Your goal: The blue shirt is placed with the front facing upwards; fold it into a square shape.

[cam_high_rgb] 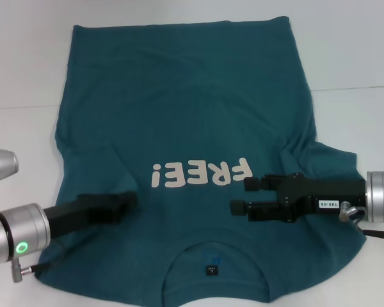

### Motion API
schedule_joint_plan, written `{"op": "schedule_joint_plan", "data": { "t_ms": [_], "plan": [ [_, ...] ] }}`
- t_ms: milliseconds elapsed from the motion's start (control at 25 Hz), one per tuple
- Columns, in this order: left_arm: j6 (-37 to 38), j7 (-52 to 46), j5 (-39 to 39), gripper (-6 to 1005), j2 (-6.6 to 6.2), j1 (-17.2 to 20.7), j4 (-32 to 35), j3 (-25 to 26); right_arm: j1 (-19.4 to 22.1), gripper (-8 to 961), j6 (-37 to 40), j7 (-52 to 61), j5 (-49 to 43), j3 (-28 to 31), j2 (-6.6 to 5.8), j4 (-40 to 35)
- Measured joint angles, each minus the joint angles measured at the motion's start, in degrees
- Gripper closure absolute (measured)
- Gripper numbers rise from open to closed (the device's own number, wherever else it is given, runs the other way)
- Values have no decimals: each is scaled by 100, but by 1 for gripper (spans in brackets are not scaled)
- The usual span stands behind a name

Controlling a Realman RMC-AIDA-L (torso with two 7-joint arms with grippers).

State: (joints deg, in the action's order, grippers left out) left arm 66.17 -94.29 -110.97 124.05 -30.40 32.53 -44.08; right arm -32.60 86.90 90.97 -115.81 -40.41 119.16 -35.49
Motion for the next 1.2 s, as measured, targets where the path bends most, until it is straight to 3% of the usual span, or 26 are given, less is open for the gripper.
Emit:
{"op": "schedule_joint_plan", "data": {
  "t_ms": [240,680,840,1080,1200],
  "plan": [
    [484,-13,28,961,-13,101,213,31,5,73,-8,-1,-5,13,-8,-5],
    [576,-82,45,647,-15,110,218,173,66,72,-73,53,-12,29,-58,-33],
    [640,-62,37,492,-30,112,268,188,202,72,-144,218,3,46,-189,-80],
    [1057,27,-150,254,-51,114,432,135,466,72,-308,987,-6,95,-564,-211],
    [1303,119,-166,248,-47,125,481,129,647,72,-325,1369,-37,211,-673,-463]
  ]
}}
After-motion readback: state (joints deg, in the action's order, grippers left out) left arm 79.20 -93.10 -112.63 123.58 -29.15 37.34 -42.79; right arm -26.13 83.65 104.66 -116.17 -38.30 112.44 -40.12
